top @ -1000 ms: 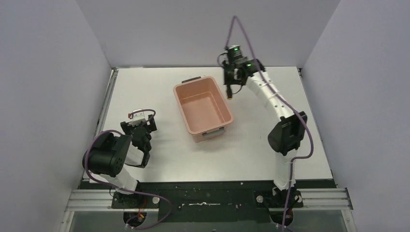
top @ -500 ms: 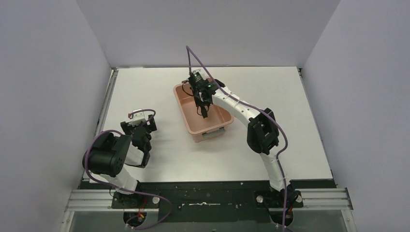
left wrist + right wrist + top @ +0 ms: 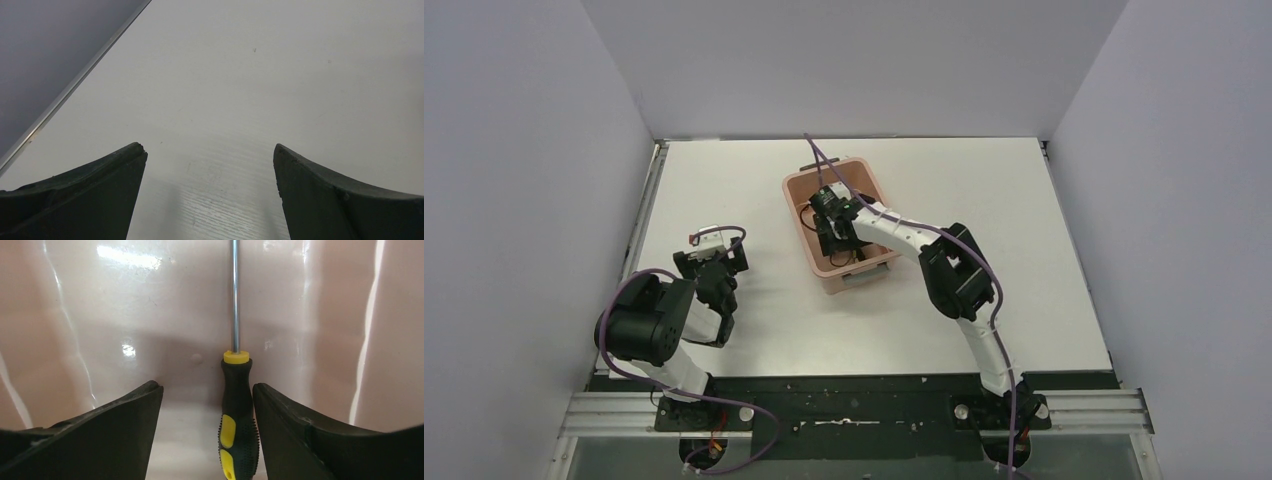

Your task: Put the screwdriver in the bin

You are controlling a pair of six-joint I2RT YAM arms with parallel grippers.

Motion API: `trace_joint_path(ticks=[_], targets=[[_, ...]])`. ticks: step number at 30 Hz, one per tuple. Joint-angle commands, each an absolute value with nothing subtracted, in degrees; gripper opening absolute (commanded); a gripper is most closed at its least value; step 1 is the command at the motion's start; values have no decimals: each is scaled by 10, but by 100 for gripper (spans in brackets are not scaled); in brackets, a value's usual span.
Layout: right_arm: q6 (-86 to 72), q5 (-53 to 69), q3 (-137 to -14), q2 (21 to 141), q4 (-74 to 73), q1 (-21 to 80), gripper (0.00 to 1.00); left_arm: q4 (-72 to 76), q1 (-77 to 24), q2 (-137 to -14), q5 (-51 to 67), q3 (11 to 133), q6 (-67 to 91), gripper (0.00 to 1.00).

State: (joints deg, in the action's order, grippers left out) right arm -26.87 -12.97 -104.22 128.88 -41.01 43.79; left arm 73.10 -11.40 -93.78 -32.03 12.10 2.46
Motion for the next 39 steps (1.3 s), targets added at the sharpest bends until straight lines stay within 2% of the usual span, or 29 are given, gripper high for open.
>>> trace_joint_path(ticks=[1,3,5,8,11,15,27,35,39], targets=[[-272,-168,-1091,1223,-420,450,69,749,-110,-929,-314,121,21,97],[-264,-173,-1117,1202,-435,453,72,750,-110,-929,-314,122,21,97],[-255,-175,-1137,1178,-448,455,80,750,-110,-929,-315,121,22,97],[-234,-176,-1151,1136,-457,455,99,750,-110,-929,-315,121,22,97],[-218,-177,-1141,1083,-454,451,100,750,-110,-929,-314,121,21,97],[-194,-194,-1067,993,-406,436,100,750,-110,-929,-314,121,21,97],[-157,-256,-561,649,-98,253,100,748,-109,-929,-313,122,22,97],[-225,-325,-355,533,-43,228,100,748,-108,-929,-313,122,22,97],[-245,-332,-286,514,-13,227,100,748,-109,-929,-313,122,22,97]])
